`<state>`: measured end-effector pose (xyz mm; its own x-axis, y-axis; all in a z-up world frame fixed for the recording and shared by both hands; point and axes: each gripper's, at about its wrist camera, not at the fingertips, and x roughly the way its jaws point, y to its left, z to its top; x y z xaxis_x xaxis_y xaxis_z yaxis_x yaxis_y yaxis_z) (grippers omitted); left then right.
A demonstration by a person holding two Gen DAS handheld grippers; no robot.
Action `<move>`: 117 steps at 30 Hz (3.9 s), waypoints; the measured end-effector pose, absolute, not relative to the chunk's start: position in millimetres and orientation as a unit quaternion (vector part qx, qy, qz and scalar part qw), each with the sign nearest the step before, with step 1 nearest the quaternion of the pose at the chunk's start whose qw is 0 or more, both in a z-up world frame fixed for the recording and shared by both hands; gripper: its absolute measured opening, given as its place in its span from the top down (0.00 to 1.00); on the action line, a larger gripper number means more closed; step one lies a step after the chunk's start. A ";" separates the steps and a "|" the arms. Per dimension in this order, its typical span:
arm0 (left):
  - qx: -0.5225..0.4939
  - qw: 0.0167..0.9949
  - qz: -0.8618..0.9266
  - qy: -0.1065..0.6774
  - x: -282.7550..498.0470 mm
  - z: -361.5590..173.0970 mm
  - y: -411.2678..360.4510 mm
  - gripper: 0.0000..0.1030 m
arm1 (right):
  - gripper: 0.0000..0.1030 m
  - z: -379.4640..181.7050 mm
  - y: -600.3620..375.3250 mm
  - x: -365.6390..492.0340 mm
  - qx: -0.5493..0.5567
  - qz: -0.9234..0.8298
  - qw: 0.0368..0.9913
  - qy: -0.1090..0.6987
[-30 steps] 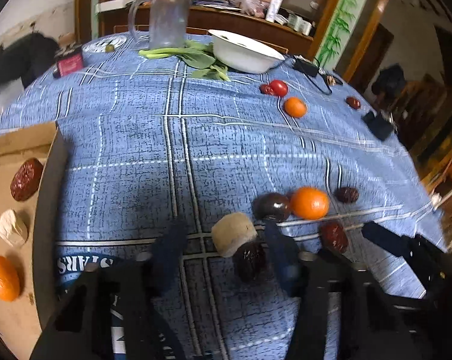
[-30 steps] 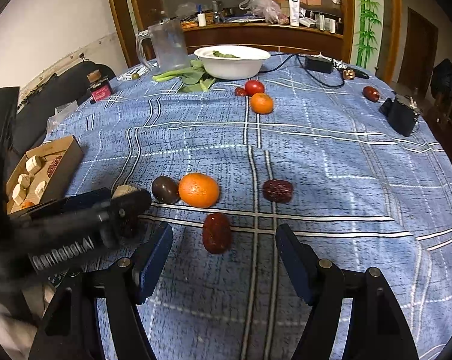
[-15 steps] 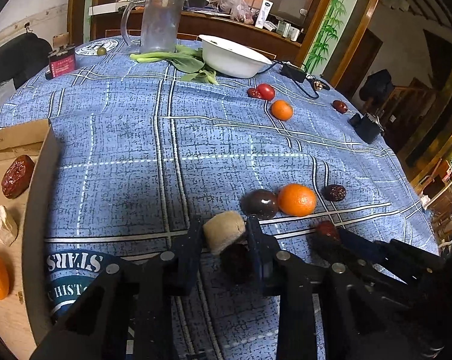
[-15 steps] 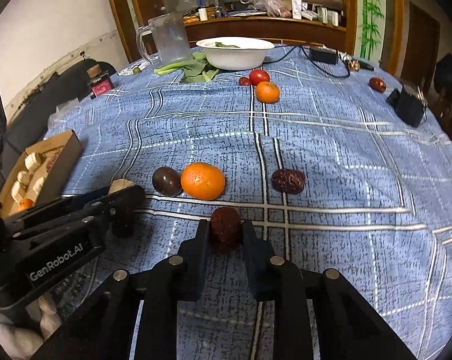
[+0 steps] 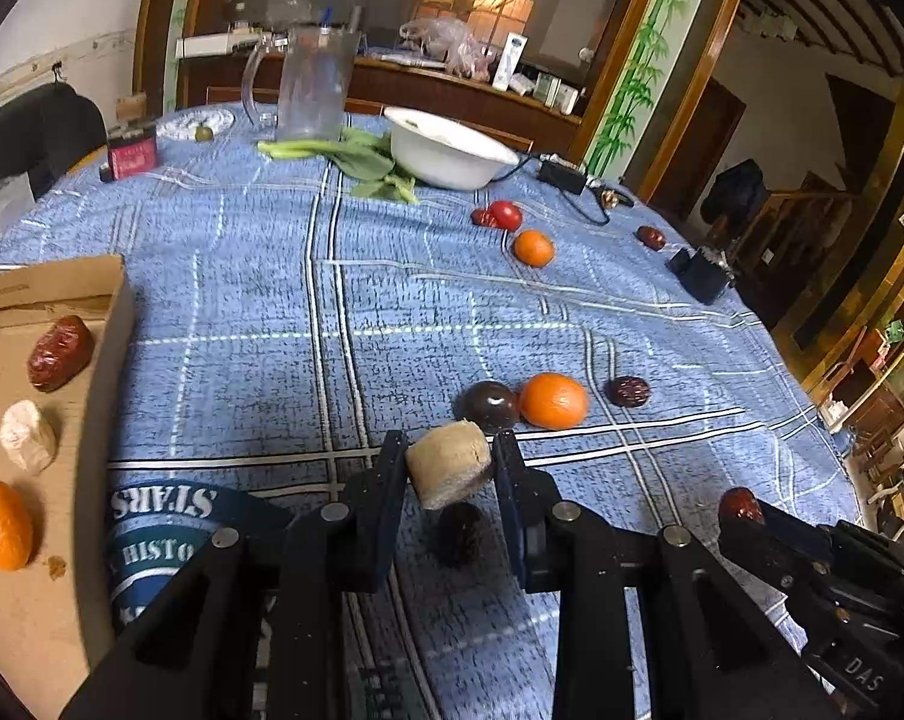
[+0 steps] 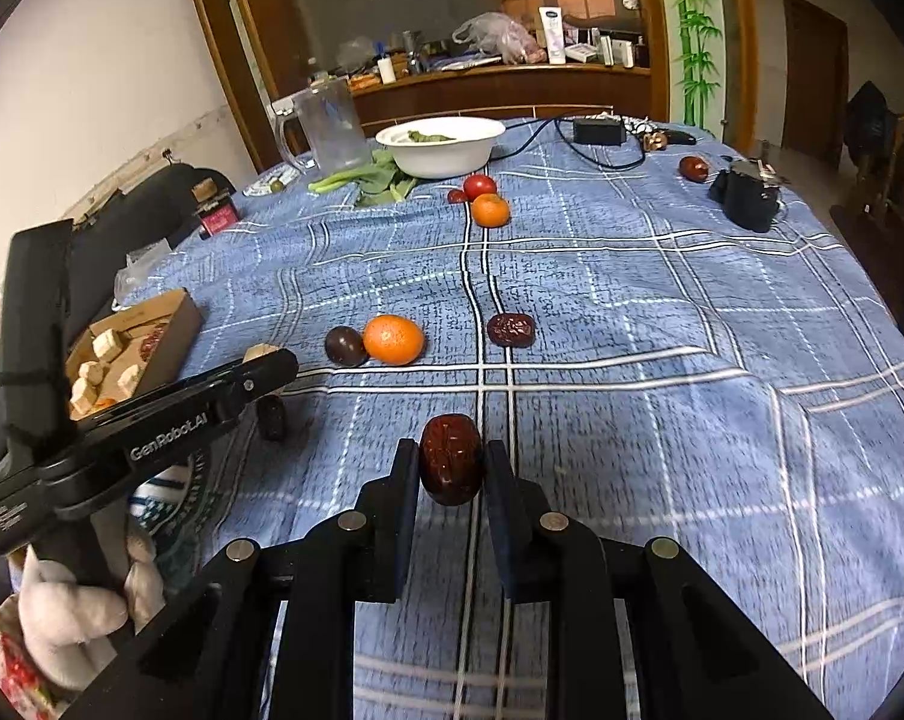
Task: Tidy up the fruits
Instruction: 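Lower the cork block into the tray with the left tool while the right releases the jujube there, then move both tools back toward the remaining fruits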
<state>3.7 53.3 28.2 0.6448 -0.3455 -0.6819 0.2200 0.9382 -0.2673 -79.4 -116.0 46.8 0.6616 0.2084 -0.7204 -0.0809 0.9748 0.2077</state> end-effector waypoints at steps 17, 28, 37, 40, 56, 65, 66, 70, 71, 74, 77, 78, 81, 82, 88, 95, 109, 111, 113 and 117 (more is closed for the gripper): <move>-0.204 0.908 -0.042 0.363 -103.2 64.1 239.3 0.73 | 0.77 81.9 -12.4 -109.0 0.034 0.175 0.902 0.393; -0.234 0.904 0.019 0.357 -113.2 61.3 318.9 0.73 | 0.77 82.0 119.2 -106.1 -0.060 0.262 0.877 0.397; -0.202 0.880 0.039 0.428 -76.8 40.3 328.9 0.73 | 0.77 48.6 173.9 -75.6 -0.096 0.271 0.852 0.437; -0.191 0.882 0.046 0.429 -73.2 38.1 327.0 0.73 | 0.77 41.1 179.9 -71.5 -0.103 0.272 0.848 0.442; -0.199 0.894 0.057 0.397 -80.0 48.8 328.0 0.55 | 0.52 30.2 189.7 -70.6 -0.102 0.281 0.842 0.449; -0.145 0.930 0.102 0.322 -145.9 98.9 292.5 0.22 | 0.31 74.8 133.6 -128.2 -0.093 0.242 0.899 0.352; -0.131 0.934 0.108 0.313 -154.9 104.6 282.9 0.20 | 0.28 77.8 120.6 -134.7 -0.083 0.230 0.907 0.342; -0.083 0.946 0.091 0.301 -174.7 120.0 243.7 0.13 | 0.23 77.2 61.9 -159.5 -0.045 0.156 0.932 0.324; -0.069 0.948 0.080 0.299 -180.3 124.2 229.5 0.12 | 0.23 76.2 52.6 -160.8 -0.038 0.143 0.934 0.325; -0.033 0.956 0.053 0.285 -197.0 135.0 191.8 0.12 | 0.23 68.6 12.8 -171.3 0.012 0.098 0.935 0.340; 0.012 0.963 0.037 0.267 -215.2 143.0 152.8 0.12 | 0.23 59.8 -20.0 -180.3 0.067 0.078 0.928 0.359; 0.025 0.964 0.033 0.263 -218.8 144.0 142.5 0.12 | 0.23 56.9 -30.0 -185.0 0.083 0.074 0.925 0.363; 0.058 0.965 0.018 0.256 -228.2 145.3 111.4 0.12 | 0.23 52.7 -47.5 -196.2 0.102 0.071 0.924 0.363; 0.068 0.964 0.012 0.255 -230.2 144.4 100.9 0.12 | 0.22 51.9 -53.1 -200.9 0.107 0.070 0.924 0.362; 0.100 0.960 0.002 0.260 -228.4 137.3 71.2 0.12 | 0.20 47.5 -75.6 -207.1 0.129 0.062 0.922 0.359; 0.100 0.956 -0.006 0.276 -226.7 126.6 68.4 0.12 | 0.20 39.4 -78.8 -201.5 0.140 0.060 0.917 0.369; 0.100 0.953 -0.010 0.285 -224.3 120.1 70.2 0.12 | 0.20 34.9 -65.3 -203.1 0.117 0.073 0.916 0.376; 0.101 0.953 -0.012 0.287 -223.7 118.8 69.8 0.12 | 0.20 33.7 -64.4 -202.7 0.117 0.072 0.916 0.378; 0.100 0.952 -0.014 0.290 -222.5 116.8 69.5 0.12 | 0.20 32.3 -63.7 -202.5 0.116 0.072 0.915 0.380; 0.095 0.950 -0.016 0.298 -218.7 111.4 70.6 0.12 | 0.20 28.3 -62.5 -200.7 0.113 0.073 0.913 0.384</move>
<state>-218.7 70.6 111.4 0.8221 0.0265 -0.5687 0.0866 0.9815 0.1709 -200.7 -62.5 28.3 0.6937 0.2203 -0.6857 -0.0459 0.9637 0.2631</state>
